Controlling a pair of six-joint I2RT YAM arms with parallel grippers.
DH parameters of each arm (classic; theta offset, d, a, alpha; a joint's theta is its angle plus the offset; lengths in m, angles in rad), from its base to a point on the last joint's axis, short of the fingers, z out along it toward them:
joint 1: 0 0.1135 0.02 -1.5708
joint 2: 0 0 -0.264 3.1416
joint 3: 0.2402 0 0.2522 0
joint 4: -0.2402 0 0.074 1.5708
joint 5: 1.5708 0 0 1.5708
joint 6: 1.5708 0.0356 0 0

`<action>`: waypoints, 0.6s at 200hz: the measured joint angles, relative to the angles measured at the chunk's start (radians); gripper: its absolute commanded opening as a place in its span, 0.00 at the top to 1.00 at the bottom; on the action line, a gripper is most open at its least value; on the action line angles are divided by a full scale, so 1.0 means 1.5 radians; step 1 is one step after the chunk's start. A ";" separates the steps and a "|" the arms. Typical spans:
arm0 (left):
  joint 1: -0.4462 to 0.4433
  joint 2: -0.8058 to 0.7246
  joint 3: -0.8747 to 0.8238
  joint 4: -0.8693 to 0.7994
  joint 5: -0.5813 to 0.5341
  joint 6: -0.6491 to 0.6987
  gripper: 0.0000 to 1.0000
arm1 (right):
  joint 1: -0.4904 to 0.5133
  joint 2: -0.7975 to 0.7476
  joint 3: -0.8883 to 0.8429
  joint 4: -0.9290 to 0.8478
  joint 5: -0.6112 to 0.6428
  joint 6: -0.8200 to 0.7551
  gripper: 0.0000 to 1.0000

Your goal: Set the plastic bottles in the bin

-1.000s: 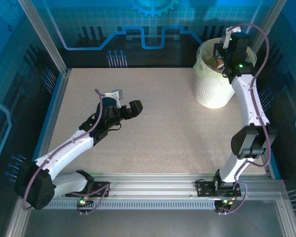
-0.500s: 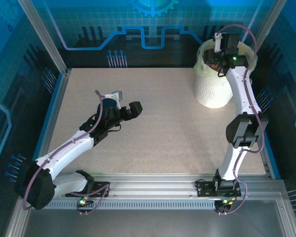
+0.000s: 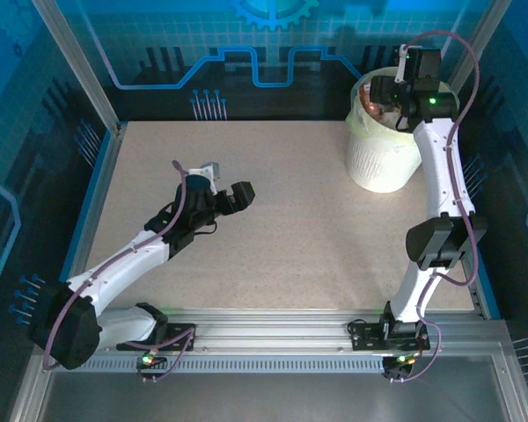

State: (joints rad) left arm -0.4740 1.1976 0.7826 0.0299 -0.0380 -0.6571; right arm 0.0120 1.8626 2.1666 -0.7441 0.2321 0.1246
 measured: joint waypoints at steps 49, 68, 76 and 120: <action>0.000 0.001 0.000 -0.002 0.000 0.000 0.01 | 0.002 0.065 0.041 -0.037 0.012 -0.028 0.21; 0.000 0.001 0.000 -0.003 0.000 -0.003 0.01 | 0.004 0.091 0.053 -0.037 0.048 -0.027 0.26; 0.000 0.001 0.000 -0.003 0.000 -0.005 0.01 | 0.007 0.092 0.054 -0.036 0.063 -0.025 0.27; 0.000 0.001 0.000 -0.009 0.000 -0.012 0.01 | 0.012 0.093 0.057 -0.066 0.120 -0.025 0.34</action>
State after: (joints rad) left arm -0.4740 1.1988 0.7826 0.0162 -0.0383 -0.6758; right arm 0.0307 2.0014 2.2520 -0.8425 0.4122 0.0864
